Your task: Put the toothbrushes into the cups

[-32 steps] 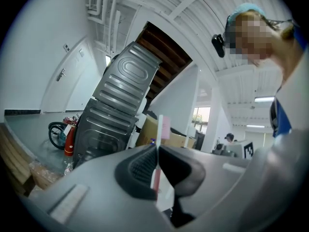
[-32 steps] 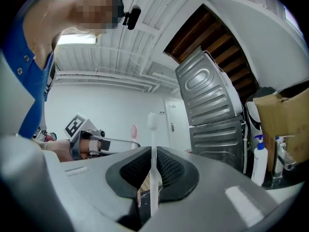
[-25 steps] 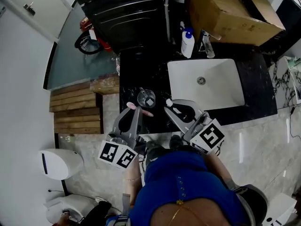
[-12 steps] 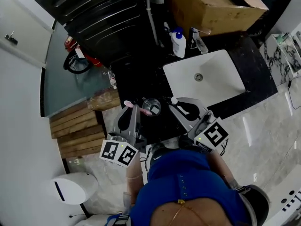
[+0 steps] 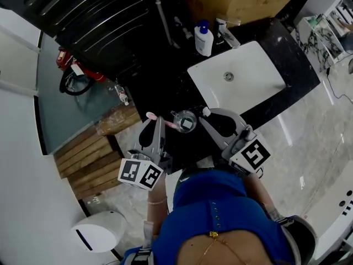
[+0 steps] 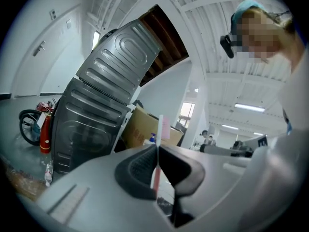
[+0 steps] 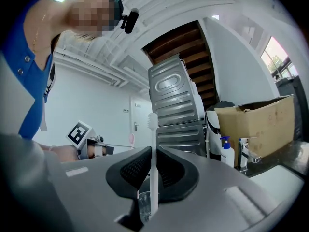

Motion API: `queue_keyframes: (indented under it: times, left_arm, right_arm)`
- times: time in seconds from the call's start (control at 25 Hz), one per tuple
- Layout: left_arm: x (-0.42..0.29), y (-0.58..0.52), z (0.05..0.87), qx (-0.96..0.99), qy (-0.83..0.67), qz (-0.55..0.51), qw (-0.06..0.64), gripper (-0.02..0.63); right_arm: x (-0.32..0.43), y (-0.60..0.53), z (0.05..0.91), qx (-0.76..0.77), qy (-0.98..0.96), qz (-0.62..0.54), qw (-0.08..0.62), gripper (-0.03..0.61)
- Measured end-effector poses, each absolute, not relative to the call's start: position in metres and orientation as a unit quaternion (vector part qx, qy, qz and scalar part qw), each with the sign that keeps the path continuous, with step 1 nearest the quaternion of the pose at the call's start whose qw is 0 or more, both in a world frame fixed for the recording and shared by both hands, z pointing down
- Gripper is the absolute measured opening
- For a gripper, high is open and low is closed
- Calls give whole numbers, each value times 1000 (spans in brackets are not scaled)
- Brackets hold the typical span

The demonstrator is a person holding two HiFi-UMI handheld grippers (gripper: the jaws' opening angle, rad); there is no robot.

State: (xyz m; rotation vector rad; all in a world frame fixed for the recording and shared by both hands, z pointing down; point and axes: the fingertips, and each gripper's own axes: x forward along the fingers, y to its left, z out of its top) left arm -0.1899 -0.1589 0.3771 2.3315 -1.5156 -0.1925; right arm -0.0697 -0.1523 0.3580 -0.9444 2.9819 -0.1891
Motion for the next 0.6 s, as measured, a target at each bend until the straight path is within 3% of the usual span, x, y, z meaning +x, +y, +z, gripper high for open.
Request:
queue_keyframes:
  times: [0.6]
  left_arm:
    - [-180, -175, 434, 820, -526, -74, 212, 11]
  right_arm:
    - [-57, -153, 366, -338, 939, -66, -10, 37]
